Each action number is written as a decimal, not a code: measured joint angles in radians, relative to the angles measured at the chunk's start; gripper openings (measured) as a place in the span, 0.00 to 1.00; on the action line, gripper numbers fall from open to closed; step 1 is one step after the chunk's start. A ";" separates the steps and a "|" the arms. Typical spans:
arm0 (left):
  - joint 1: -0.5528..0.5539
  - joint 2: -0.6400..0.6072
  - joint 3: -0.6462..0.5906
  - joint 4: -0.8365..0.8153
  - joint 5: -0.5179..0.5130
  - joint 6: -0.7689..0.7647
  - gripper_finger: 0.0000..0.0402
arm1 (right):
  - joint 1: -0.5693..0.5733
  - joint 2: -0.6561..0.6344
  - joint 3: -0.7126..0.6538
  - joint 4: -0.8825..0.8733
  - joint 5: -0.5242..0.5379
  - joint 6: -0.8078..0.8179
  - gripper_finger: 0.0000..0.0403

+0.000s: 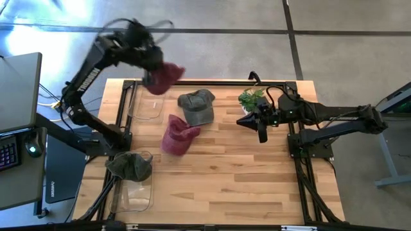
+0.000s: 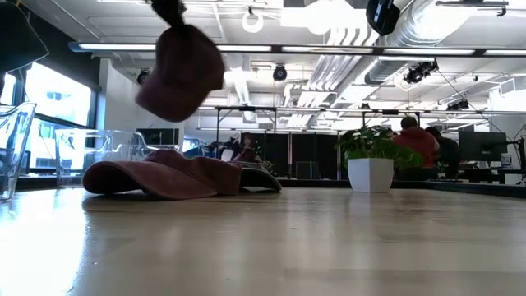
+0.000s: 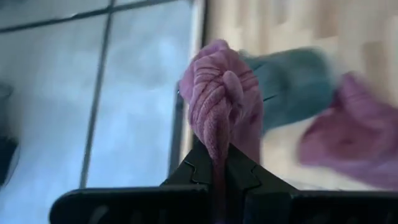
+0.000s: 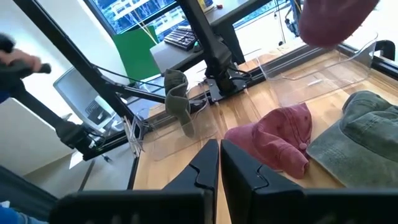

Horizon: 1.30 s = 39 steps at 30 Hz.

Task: Pick & Place hat
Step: Put the bottom red cap into the top transparent bin

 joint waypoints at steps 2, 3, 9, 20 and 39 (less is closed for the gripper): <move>0.075 -0.003 0.000 0.001 0.030 0.028 0.00 | 0.000 0.000 0.000 0.000 0.001 0.000 0.03; 0.109 -0.002 0.000 0.004 0.046 0.031 0.00 | 0.000 0.000 0.000 0.000 0.001 0.000 0.03; 0.256 0.004 0.000 0.022 0.120 0.035 0.00 | 0.000 0.000 0.000 0.004 0.018 0.006 0.03; 0.329 -0.003 -0.189 0.078 0.118 0.049 0.00 | 0.000 0.000 0.000 0.005 0.041 0.000 0.03; 0.329 -0.098 -0.621 0.382 0.145 0.026 0.00 | 0.000 0.000 0.000 0.004 0.042 -0.038 0.03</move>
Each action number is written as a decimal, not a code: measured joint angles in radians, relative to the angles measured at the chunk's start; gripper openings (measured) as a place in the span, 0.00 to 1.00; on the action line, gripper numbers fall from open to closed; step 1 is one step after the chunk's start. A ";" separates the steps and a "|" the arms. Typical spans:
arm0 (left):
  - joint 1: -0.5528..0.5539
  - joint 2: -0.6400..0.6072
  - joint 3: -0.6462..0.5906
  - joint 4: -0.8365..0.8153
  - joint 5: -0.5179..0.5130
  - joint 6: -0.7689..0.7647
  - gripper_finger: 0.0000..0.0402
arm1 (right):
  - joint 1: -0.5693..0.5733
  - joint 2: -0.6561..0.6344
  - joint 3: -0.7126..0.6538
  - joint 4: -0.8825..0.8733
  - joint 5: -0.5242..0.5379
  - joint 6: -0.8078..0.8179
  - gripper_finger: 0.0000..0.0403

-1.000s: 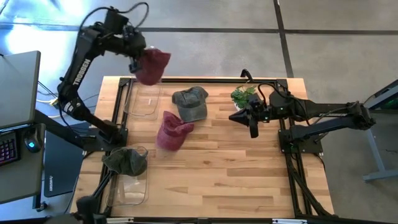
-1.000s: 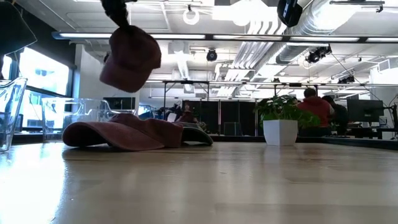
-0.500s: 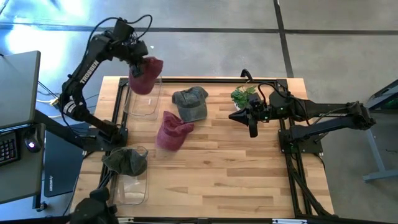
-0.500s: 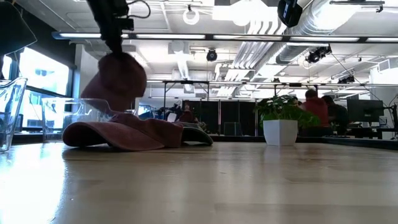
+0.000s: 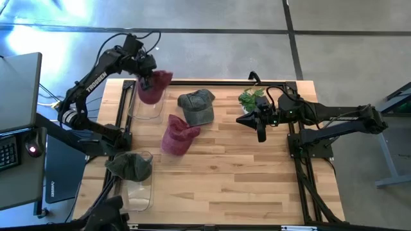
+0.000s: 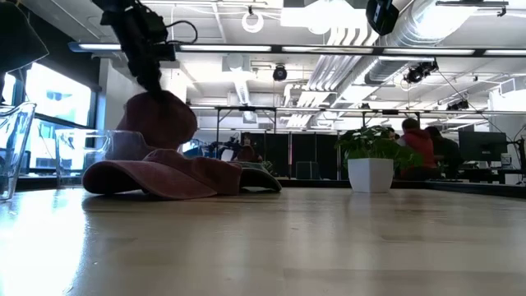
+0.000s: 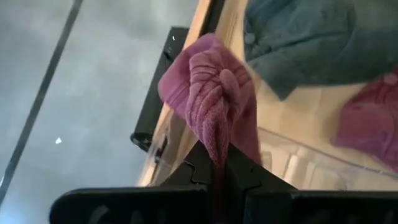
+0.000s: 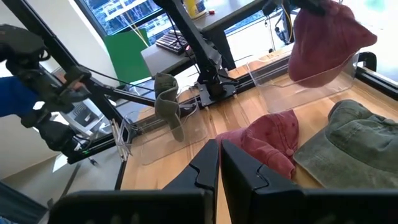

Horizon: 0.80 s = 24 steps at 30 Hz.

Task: Pick & Place hat
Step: Put the bottom red cap into the top transparent bin, then put the black cap into the bottom transparent bin

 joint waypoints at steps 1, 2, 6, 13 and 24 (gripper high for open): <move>0.000 0.002 -0.013 0.014 -0.007 0.001 0.01 | 0.000 0.000 0.000 0.000 0.000 0.000 0.03; 0.000 0.002 -0.026 0.032 -0.020 0.000 0.02 | 0.000 0.000 0.000 0.000 0.000 0.000 0.03; 0.000 0.002 -0.039 0.074 -0.085 -0.035 0.08 | 0.000 0.000 0.000 0.000 0.000 0.002 0.03; 0.000 -0.002 -0.032 0.158 -0.196 -0.158 0.31 | 0.000 0.000 0.000 0.000 0.000 0.021 0.03; 0.000 -0.002 0.233 -0.126 -0.184 -0.573 0.54 | 0.000 0.000 0.000 0.001 0.000 0.068 0.03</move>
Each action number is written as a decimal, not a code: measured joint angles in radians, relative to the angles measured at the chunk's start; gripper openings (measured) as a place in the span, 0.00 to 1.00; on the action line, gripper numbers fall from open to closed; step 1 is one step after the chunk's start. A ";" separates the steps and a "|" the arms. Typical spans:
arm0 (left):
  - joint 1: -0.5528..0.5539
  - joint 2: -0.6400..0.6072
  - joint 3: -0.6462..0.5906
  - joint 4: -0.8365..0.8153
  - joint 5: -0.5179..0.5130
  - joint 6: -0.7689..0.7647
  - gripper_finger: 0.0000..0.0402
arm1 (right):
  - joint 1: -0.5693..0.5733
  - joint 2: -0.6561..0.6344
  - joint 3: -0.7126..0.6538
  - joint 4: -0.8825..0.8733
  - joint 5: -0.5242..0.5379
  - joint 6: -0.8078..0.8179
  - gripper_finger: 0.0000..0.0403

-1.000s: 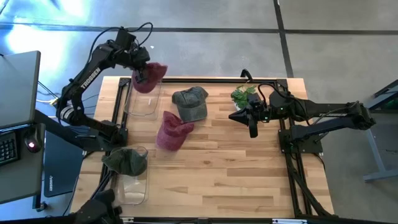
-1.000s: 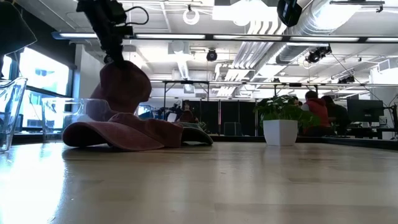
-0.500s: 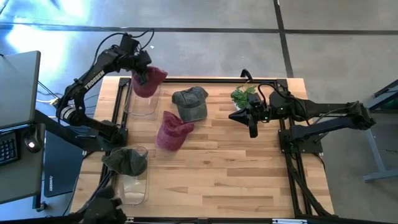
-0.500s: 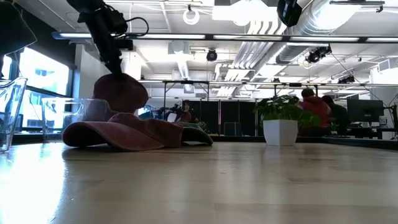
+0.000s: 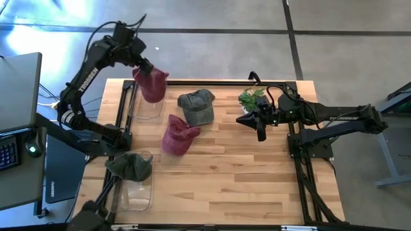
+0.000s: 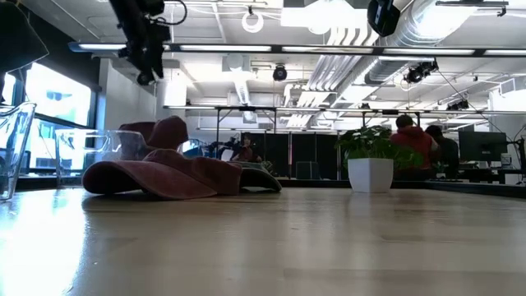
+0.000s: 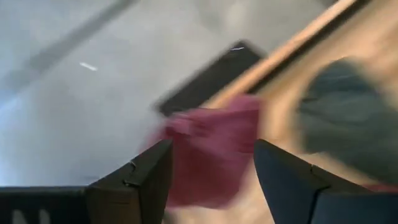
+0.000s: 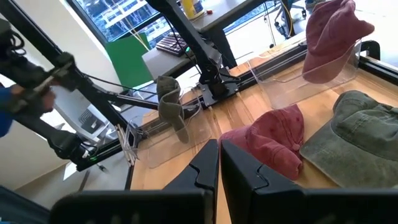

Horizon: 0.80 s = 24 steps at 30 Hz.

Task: Pick & Place hat
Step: Put the black cap into the bottom transparent bin

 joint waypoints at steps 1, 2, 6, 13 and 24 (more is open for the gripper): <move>0.000 0.000 0.015 -0.028 0.055 -0.052 0.53 | 0.000 0.000 0.000 0.000 0.000 0.000 0.03; 0.000 0.000 0.020 -0.048 0.119 -0.083 0.51 | 0.000 0.000 0.000 0.000 0.001 0.000 0.03; -0.001 -0.001 -0.023 -0.105 0.263 -0.100 0.42 | 0.000 0.000 0.000 0.001 0.030 -0.001 0.03; -0.033 0.042 -0.233 -0.007 0.218 -0.154 0.26 | 0.000 0.000 0.000 0.029 0.045 -0.003 0.03; -0.034 0.050 -0.284 0.162 -0.005 -0.246 0.10 | 0.000 0.000 0.000 0.053 0.026 0.005 0.03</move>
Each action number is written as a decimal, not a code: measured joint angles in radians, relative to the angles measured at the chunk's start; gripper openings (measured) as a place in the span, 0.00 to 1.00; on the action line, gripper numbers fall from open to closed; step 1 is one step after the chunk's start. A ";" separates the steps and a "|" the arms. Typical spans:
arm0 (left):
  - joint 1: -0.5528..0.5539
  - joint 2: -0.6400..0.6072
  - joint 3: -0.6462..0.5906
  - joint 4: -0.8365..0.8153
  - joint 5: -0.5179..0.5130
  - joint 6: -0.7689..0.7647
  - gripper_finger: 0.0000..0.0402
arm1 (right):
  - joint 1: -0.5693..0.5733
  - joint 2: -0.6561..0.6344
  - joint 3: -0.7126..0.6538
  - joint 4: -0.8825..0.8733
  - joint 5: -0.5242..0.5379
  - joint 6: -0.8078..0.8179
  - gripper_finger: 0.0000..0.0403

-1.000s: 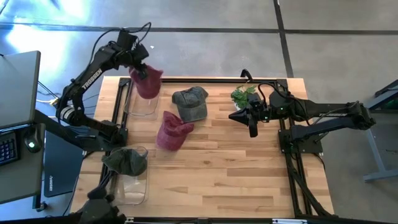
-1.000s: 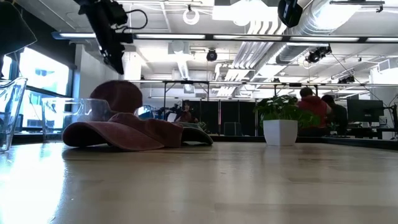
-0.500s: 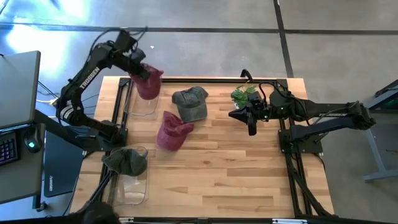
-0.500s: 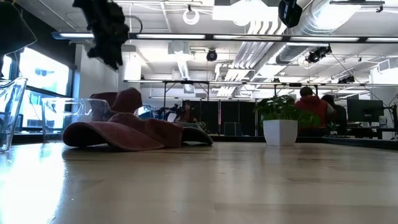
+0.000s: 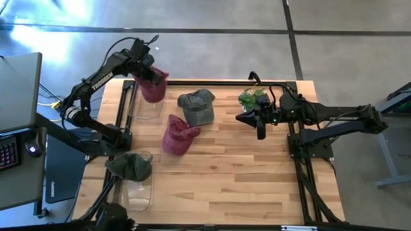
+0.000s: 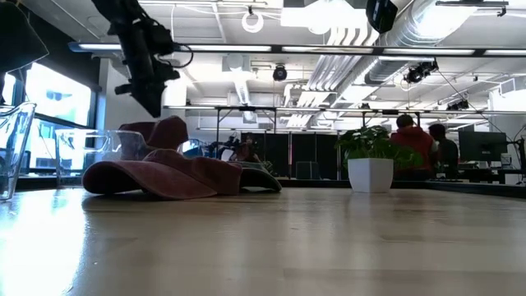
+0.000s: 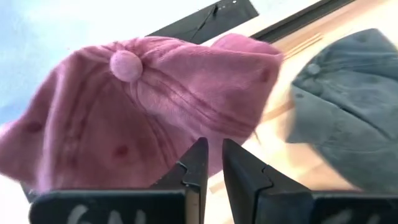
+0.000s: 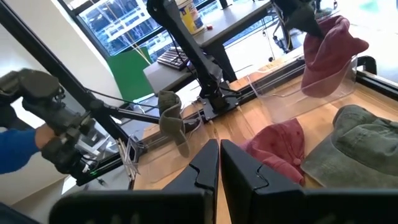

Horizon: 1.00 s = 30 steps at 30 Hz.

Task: Pick & Place hat
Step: Put the black cap into the bottom transparent bin

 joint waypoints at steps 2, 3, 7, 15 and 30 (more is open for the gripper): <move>0.001 -0.016 0.036 -0.050 0.027 -0.001 0.08 | 0.000 0.000 0.000 0.000 -0.001 0.000 0.03; 0.001 -0.025 0.056 -0.080 0.045 -0.001 0.07 | 0.000 0.000 0.000 0.000 0.000 0.000 0.03; -0.001 -0.088 0.110 -0.149 0.146 0.008 0.03 | 0.000 0.000 0.000 0.000 0.034 -0.021 0.03; -0.226 -0.211 0.112 -0.139 0.198 -0.005 0.00 | -0.001 0.000 0.000 0.000 0.160 -0.090 0.03; -0.716 -0.020 0.112 0.182 -0.028 -0.315 0.01 | -0.001 0.000 0.000 0.000 0.219 -0.113 0.03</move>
